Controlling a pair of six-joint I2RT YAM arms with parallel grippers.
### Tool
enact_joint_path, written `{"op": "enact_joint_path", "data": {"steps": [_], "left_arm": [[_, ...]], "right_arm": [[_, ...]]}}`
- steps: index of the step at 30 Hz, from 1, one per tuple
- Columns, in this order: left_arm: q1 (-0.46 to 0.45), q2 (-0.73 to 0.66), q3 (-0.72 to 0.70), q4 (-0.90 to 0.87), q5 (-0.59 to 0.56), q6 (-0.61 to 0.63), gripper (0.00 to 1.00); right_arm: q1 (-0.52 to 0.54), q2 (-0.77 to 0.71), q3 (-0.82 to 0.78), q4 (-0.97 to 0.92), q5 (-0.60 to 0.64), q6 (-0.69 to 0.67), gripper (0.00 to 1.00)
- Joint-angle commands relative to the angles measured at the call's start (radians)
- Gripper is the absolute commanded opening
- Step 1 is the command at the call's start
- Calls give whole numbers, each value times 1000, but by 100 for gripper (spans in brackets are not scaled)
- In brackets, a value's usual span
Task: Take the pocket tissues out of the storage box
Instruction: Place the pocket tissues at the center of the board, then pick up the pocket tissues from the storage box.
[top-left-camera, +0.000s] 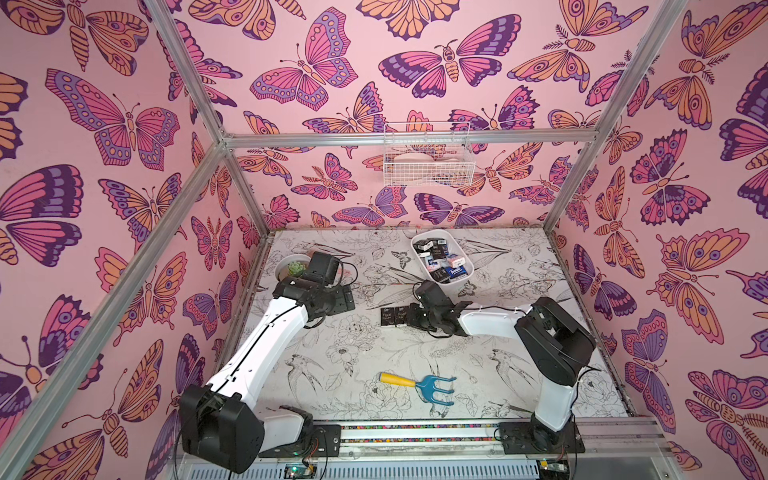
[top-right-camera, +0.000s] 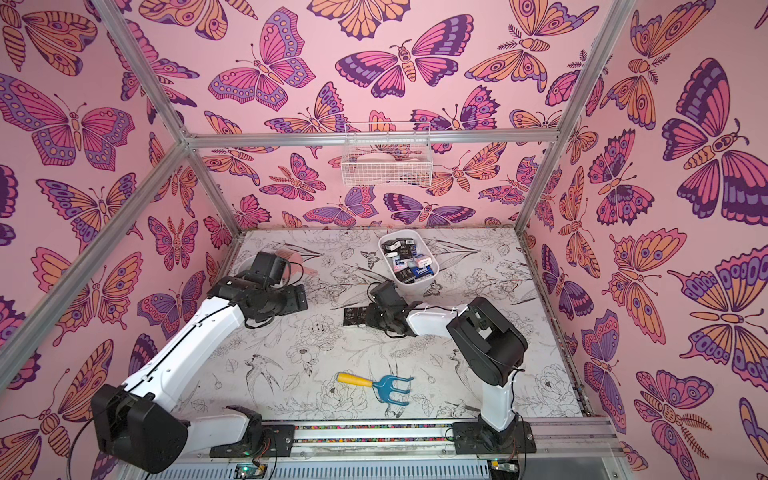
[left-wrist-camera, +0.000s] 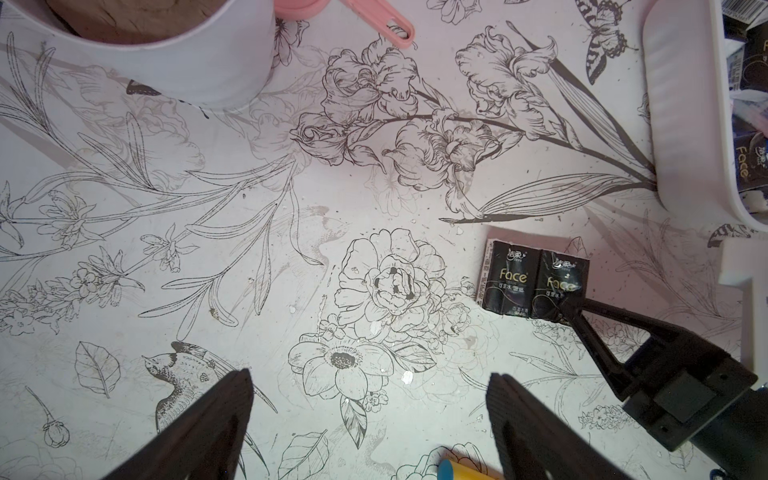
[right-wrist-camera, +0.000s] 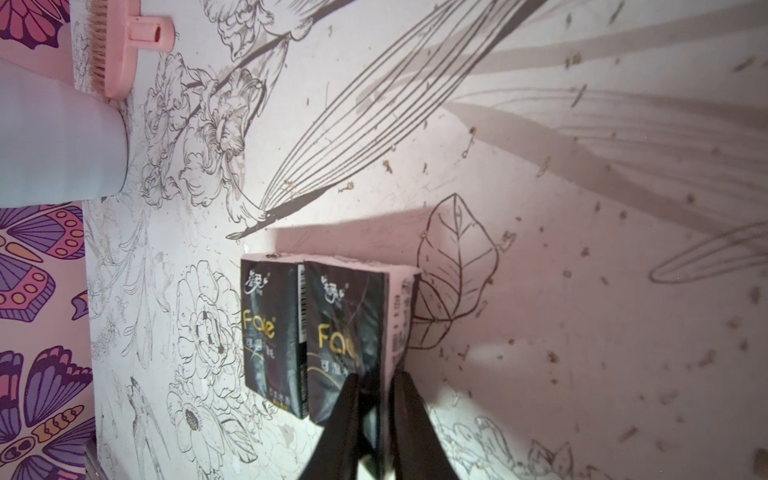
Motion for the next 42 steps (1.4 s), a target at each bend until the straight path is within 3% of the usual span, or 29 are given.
{"op": "enact_joint_path", "data": {"steps": [1,5,14,23,28,33,42], "left_arm": [[5,-15,-14,-11,-2,7,94],[6,-15,-14,-12,-1,6,94],[6,-14,-17,-14,-2,5,94],[6,-53,-14,-14,3,3,94],[6,-53,-16,-15,0,4,94],[6,-44,-15,-15,3,7,94],[6,-18,7,-21,2,12,94]], "right_arm": [[7,19,-7,5,-12,2,18],[8,18,-4,-5,-13,-3,22],[7,-28,-5,-53,24,-16,42],[-36,-115,91,-257,129,-171,61],[-158,-112,249,-431,185,-351,64],[-249,-11,463,-609,286,-550,67],[-356,252,803,-833,152,-777,69]]}}
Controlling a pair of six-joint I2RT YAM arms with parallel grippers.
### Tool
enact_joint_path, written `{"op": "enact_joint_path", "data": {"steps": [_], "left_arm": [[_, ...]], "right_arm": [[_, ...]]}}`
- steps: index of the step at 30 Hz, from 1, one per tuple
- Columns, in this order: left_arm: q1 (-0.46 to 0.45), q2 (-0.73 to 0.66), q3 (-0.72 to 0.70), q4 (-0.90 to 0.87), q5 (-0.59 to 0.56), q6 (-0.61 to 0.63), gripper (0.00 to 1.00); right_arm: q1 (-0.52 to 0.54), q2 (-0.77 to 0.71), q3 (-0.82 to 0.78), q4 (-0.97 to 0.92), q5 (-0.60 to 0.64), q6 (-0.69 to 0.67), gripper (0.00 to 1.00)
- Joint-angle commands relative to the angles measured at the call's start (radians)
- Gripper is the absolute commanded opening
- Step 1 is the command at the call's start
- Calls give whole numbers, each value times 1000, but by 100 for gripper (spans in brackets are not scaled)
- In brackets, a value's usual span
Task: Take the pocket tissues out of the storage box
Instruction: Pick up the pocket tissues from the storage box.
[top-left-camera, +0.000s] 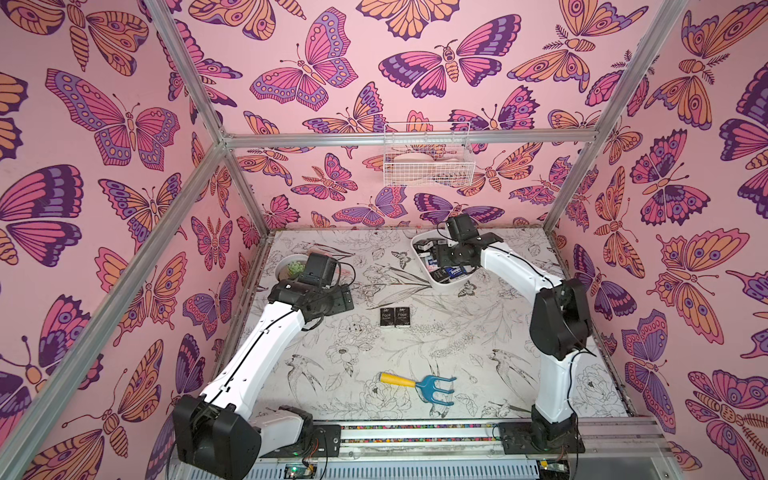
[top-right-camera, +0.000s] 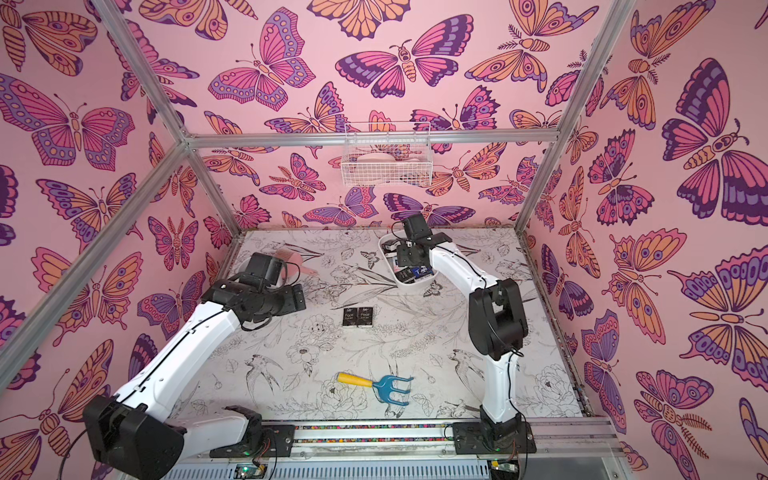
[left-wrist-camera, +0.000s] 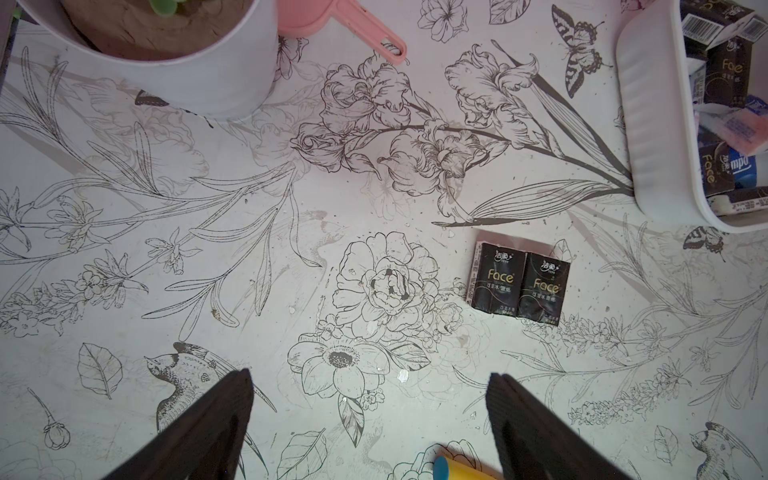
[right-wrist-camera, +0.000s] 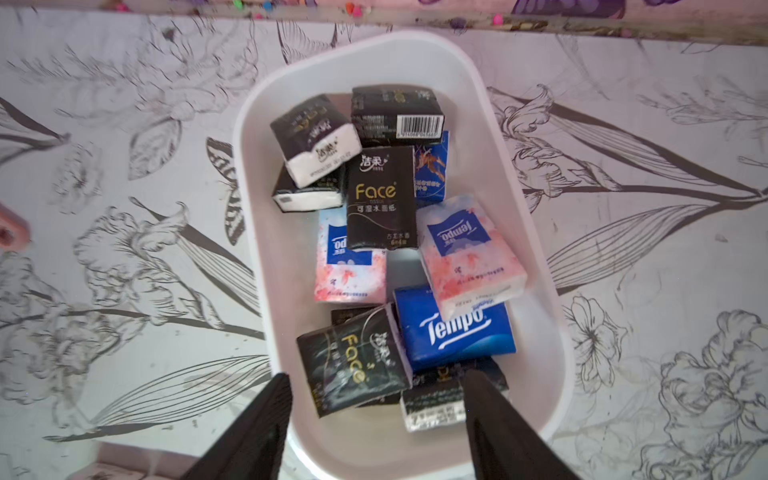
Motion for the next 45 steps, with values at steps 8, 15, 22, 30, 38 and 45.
{"op": "enact_joint_path", "data": {"steps": [8,15,22,30,38,45], "left_arm": [[6,43,14,-31,-20,21,94],[6,55,14,-29,-21,22,94],[7,50,5,-30,-34,22,94],[7,46,2,-29,-37,16,94],[7,51,4,-29,-37,7,94],[8,52,6,-29,-38,6,94]], "right_arm": [[-28,121,80,-157,-113,-80,69],[-31,198,134,-188,-105,-85,55],[-48,227,165,-202,-156,-77,50],[-72,223,164,-197,-230,-78,20],[-79,183,162,-180,-295,-96,0],[-88,123,143,-147,-327,-94,0]]}}
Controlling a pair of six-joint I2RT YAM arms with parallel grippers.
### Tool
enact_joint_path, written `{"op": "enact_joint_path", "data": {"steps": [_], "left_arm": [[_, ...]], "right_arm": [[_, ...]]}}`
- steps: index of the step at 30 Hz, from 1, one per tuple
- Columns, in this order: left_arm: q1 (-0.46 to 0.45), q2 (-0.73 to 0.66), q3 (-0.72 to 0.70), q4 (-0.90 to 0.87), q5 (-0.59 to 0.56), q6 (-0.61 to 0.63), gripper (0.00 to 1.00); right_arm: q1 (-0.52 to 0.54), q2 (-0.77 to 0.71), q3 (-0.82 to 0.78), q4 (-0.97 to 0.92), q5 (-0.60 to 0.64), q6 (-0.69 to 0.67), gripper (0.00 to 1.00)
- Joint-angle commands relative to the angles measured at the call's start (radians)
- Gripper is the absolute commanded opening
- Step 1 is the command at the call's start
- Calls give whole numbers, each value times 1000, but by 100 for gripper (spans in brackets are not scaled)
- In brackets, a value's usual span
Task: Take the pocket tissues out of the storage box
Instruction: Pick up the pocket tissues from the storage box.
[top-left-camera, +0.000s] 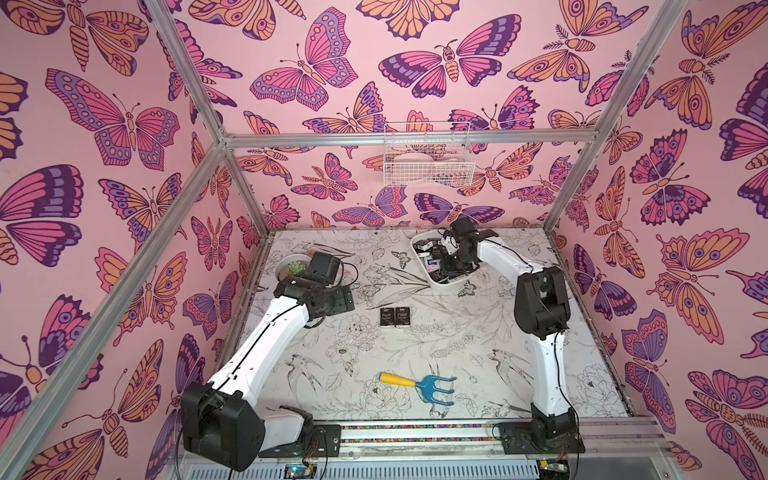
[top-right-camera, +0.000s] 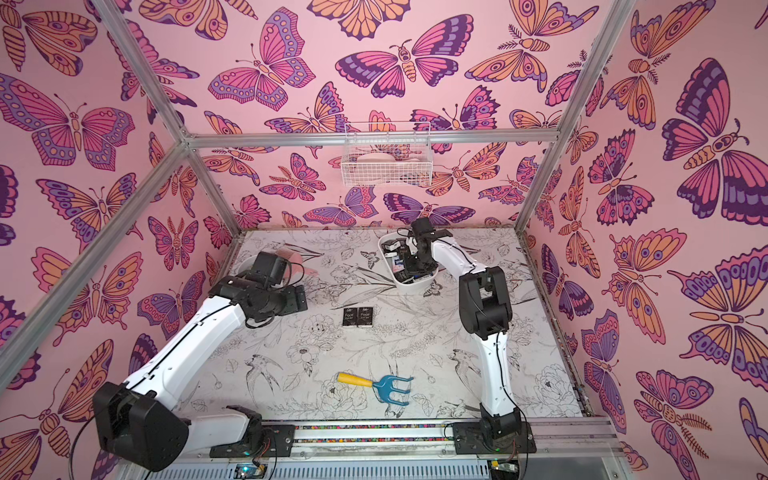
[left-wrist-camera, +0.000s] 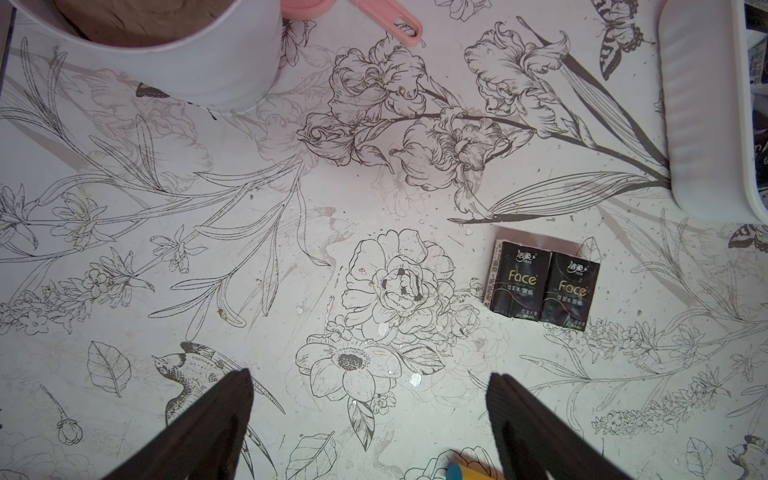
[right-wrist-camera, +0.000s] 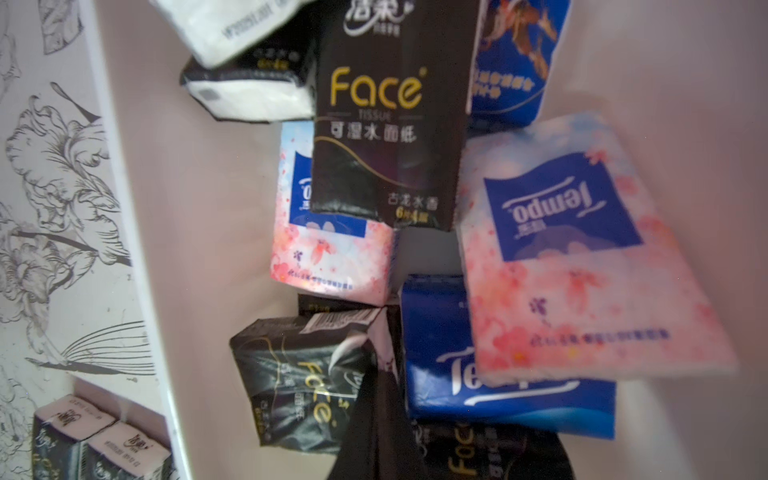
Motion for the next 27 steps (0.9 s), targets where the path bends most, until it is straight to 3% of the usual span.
{"op": "enact_joint_path", "data": {"steps": [1,11,17,27], "left_arm": [[8,5,3,-25,-21,-5,94],[8,10,11,-25,-20,-8,94],[8,14,14,-24,-15,-9,94],[7,41,32,-20,21,-20,94]], "right_arm": [[-7,-74,-8,13,-44,-10,0],[-15,-109,-25,15,-22,-12,0],[-13,-213,-80,11,-22,-17,0],[75,-433,-422,27,-134,-105,0]]}}
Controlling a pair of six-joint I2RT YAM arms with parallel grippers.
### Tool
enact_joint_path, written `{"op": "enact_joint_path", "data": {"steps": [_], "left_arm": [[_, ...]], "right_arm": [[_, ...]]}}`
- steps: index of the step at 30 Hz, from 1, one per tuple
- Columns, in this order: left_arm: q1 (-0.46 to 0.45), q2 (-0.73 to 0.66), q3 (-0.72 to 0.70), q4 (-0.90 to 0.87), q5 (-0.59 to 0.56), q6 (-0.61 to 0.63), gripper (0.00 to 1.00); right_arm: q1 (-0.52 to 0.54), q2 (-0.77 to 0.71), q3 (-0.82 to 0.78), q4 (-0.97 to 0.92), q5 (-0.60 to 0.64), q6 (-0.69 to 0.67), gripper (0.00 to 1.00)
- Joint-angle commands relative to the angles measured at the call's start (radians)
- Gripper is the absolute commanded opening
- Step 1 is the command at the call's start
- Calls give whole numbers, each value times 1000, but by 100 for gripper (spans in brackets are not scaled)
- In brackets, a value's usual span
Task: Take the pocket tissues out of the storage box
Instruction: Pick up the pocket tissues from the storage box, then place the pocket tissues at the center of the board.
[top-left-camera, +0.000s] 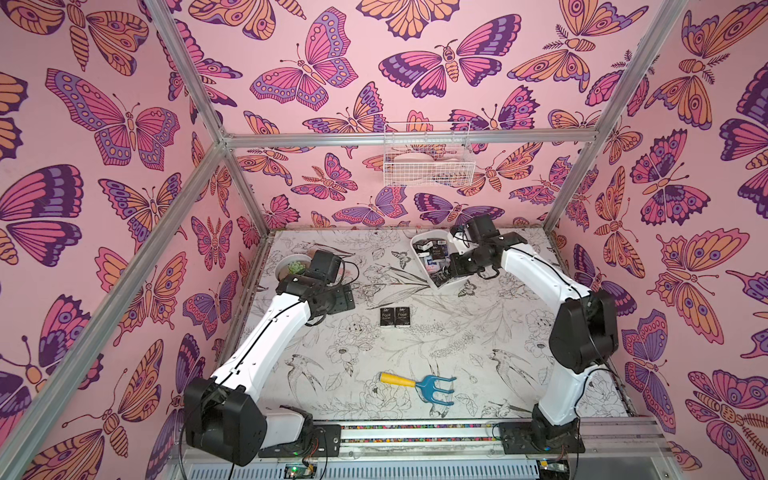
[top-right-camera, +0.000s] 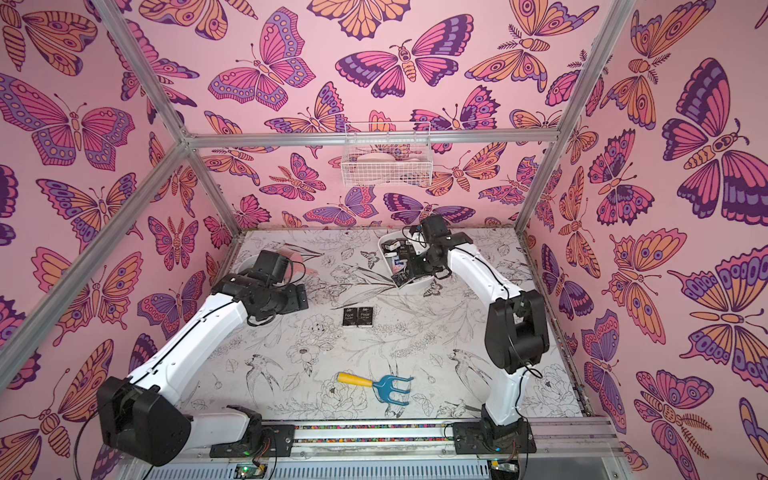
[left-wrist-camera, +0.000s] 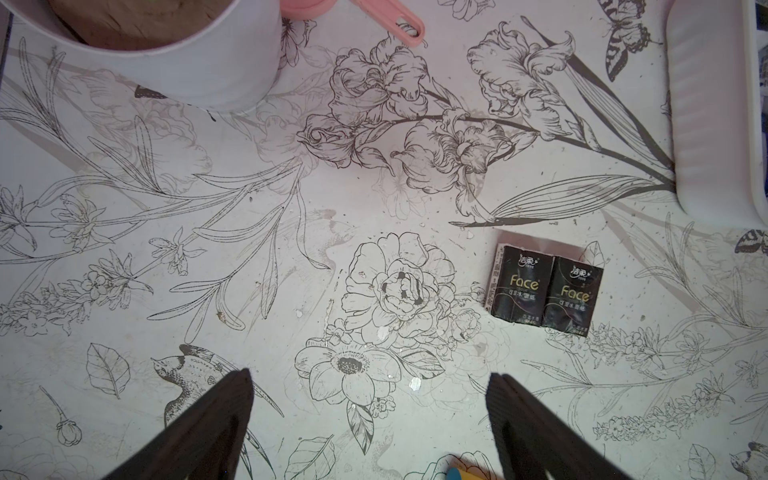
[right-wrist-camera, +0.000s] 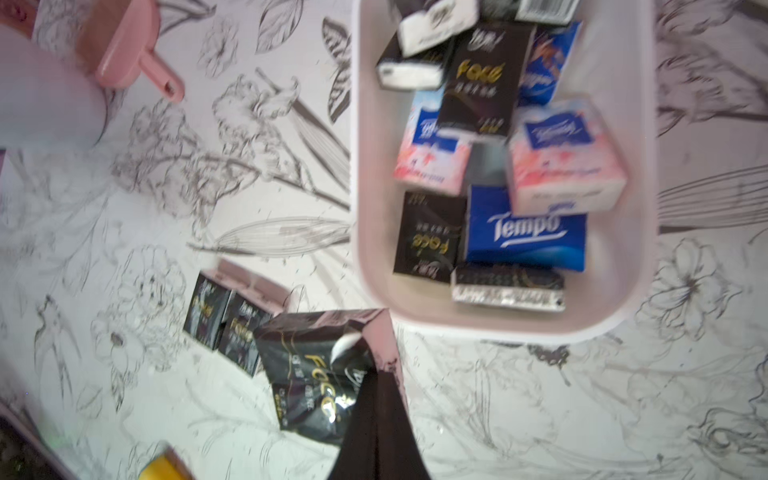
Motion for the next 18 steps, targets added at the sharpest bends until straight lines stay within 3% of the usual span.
{"op": "enact_joint_path", "data": {"steps": [1,6,13,18], "left_arm": [[5,13,20,-19,23,-11,94],[4,6,23,-17,29,-15,94],[3,-11,13,-17,25,-15,94],[3,-18,3,-17,23,-11,94]], "right_arm": [[42,-19,-129,9,-47,-43,0],[63,-20,-269,94,-74,-12,0],[117,66,-253,72,-26,-21,0],[119,42,-241,69,19,14,19]]}}
